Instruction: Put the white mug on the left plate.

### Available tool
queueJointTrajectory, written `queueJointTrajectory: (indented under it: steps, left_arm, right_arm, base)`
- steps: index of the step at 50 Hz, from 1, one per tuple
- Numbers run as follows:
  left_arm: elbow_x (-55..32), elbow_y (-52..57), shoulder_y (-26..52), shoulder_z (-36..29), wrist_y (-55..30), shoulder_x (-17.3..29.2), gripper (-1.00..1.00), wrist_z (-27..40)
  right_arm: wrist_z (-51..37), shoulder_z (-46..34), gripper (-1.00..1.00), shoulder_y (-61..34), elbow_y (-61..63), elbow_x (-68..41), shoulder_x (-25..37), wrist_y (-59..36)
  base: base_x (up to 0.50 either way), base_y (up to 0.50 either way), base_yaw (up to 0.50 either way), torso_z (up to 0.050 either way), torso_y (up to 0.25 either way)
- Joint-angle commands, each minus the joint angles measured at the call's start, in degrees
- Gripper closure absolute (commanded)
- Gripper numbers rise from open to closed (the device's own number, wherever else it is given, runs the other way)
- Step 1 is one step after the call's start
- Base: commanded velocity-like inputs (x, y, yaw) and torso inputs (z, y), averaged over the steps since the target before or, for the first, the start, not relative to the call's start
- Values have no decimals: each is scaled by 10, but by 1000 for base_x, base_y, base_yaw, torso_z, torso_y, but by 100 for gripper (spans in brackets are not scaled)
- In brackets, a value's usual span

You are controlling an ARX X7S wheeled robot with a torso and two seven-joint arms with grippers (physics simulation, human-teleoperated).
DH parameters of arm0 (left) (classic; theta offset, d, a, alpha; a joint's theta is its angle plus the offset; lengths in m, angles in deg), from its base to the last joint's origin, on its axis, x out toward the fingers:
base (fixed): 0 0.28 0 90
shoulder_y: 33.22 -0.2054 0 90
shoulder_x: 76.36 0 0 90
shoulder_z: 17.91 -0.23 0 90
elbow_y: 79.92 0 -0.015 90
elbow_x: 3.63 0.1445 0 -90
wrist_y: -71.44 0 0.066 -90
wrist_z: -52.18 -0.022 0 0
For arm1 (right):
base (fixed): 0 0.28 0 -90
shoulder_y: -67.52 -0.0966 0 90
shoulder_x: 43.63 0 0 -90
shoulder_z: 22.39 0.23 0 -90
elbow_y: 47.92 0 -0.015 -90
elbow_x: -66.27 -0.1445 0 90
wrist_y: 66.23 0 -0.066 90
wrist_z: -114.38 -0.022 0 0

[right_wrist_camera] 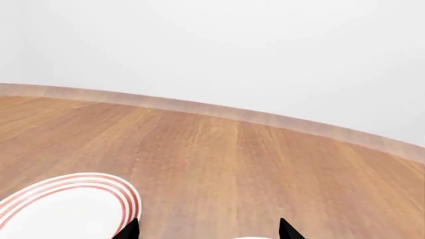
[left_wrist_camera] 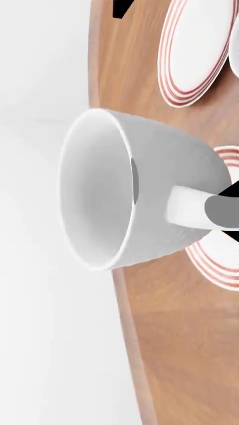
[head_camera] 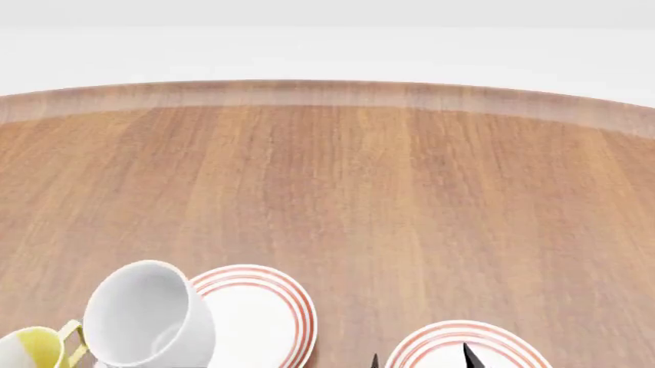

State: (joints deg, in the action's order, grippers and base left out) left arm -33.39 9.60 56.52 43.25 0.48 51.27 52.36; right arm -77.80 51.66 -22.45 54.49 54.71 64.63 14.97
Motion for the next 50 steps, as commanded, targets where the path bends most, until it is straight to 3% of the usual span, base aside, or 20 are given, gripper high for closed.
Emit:
queueJointTrajectory:
  steps: [1, 50]
  left_arm:
    - [-10, -36, 48, -9, -26, -19, 100, -22]
    - [-18, -334, 223, -30, -42, -160, 100, -117]
  right_arm:
    - [-3, 5, -100, 2, 13, -7, 4, 0]
    - [-7, 3, -100, 7, 0, -18, 9, 21]
  base:
    - [0, 0, 0, 0, 0]
    - [0, 0, 0, 0, 0]
